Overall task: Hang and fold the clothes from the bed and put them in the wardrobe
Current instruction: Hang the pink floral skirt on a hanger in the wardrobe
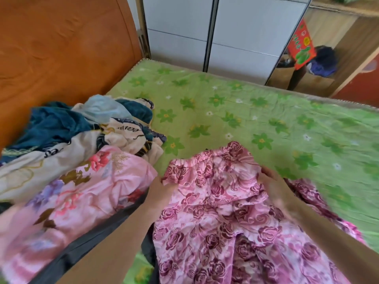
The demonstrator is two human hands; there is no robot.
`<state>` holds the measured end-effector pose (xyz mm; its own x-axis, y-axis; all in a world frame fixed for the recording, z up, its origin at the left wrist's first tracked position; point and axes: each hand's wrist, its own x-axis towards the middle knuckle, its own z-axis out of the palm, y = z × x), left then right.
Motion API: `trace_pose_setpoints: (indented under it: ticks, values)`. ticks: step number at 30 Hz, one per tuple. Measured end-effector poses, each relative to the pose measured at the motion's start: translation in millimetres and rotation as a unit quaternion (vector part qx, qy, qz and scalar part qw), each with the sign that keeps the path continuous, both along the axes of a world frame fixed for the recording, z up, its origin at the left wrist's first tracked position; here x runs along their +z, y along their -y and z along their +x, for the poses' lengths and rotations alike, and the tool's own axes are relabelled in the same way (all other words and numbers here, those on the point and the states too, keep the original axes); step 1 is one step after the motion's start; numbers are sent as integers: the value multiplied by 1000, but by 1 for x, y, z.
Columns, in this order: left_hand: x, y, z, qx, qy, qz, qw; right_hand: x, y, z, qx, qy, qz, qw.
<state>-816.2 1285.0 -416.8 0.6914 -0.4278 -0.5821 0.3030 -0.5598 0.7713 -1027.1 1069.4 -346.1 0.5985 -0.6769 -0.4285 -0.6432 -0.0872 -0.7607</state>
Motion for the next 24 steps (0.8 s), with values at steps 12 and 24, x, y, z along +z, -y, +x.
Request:
trace_pose_setpoints:
  ticks: [12, 24]
  values:
    - [159, -89, -113, -18, 88, -150, 985, 171, -77, -108, 58, 63, -59, 995]
    - [262, -185, -228, -71, 166, -172, 968, 245, -175, -246, 17, 191, -92, 977]
